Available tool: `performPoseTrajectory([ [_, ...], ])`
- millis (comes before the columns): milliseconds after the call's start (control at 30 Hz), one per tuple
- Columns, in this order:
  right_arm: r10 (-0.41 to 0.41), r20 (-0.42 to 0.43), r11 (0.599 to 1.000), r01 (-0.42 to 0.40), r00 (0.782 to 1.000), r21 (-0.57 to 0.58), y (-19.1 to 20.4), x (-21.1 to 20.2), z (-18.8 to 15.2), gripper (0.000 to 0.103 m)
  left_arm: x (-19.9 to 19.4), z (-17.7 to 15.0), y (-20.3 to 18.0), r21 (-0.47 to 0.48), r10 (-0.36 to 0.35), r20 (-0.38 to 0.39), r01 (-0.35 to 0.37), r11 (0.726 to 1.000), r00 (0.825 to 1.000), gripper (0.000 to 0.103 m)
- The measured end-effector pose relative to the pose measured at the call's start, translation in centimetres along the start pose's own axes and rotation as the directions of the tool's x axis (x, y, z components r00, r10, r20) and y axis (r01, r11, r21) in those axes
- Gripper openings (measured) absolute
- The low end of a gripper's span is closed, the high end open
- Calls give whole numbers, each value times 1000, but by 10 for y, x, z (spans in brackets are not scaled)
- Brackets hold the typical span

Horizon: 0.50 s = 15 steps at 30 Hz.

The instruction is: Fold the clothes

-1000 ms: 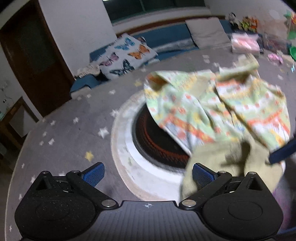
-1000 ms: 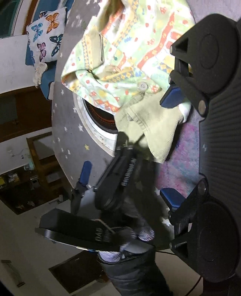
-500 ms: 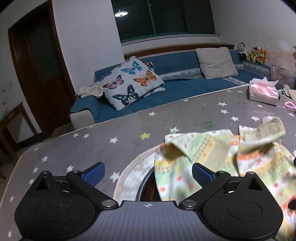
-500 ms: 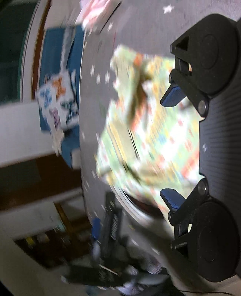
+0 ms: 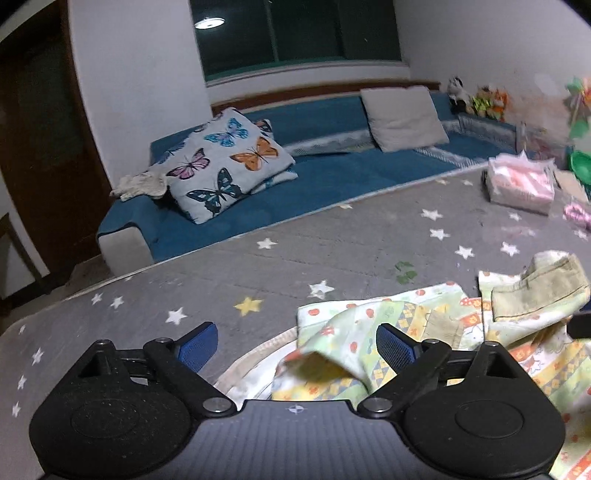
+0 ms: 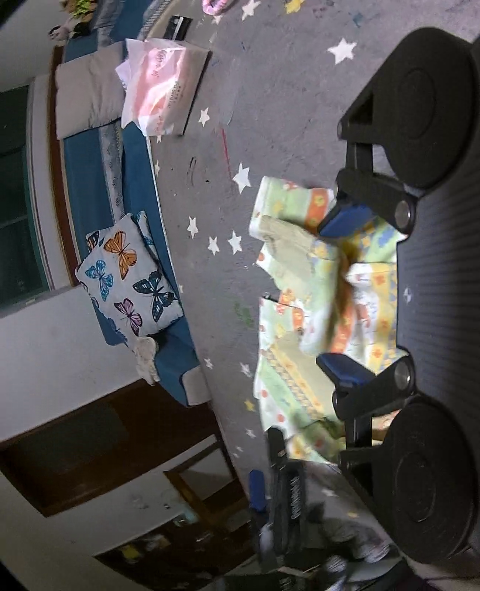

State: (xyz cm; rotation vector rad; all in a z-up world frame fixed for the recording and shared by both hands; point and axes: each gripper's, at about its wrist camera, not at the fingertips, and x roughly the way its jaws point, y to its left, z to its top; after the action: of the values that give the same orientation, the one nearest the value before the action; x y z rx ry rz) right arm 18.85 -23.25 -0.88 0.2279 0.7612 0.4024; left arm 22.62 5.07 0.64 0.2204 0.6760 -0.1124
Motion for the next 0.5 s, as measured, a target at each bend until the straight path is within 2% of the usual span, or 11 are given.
performPoseTrajectory([
  [67, 8, 0, 1000, -8, 1000, 22, -3, 6, 4, 52, 11, 0, -3, 14, -11, -27, 11, 1000, 1000, 82],
  [133, 7, 0, 999, -7, 1000, 35, -7, 9, 5, 40, 21, -3, -5, 22, -37, -57, 38, 999, 998, 48],
  [167, 6, 0, 999, -6, 1000, 40, -8, 10, 6, 32, 24, -5, -4, 18, -53, -68, 54, 998, 996, 40],
  [200, 5, 2, 999, -5, 1000, 46, -11, 11, 6, 24, 27, -7, -4, 12, -69, -77, 70, 997, 995, 24],
  [233, 3, 6, 999, -3, 1000, 52, -13, 10, 5, 19, 27, -9, -3, 6, -78, -76, 79, 997, 994, 12],
  [333, -4, 24, 998, 3, 1000, 58, -16, 4, 4, 13, 19, -14, -3, -6, -67, -43, 67, 998, 997, 6],
  [500, -5, 76, 999, 2, 997, 45, -17, -21, 4, 11, -13, -19, 12, -65, 2, 15, -1, 998, 1000, 5],
])
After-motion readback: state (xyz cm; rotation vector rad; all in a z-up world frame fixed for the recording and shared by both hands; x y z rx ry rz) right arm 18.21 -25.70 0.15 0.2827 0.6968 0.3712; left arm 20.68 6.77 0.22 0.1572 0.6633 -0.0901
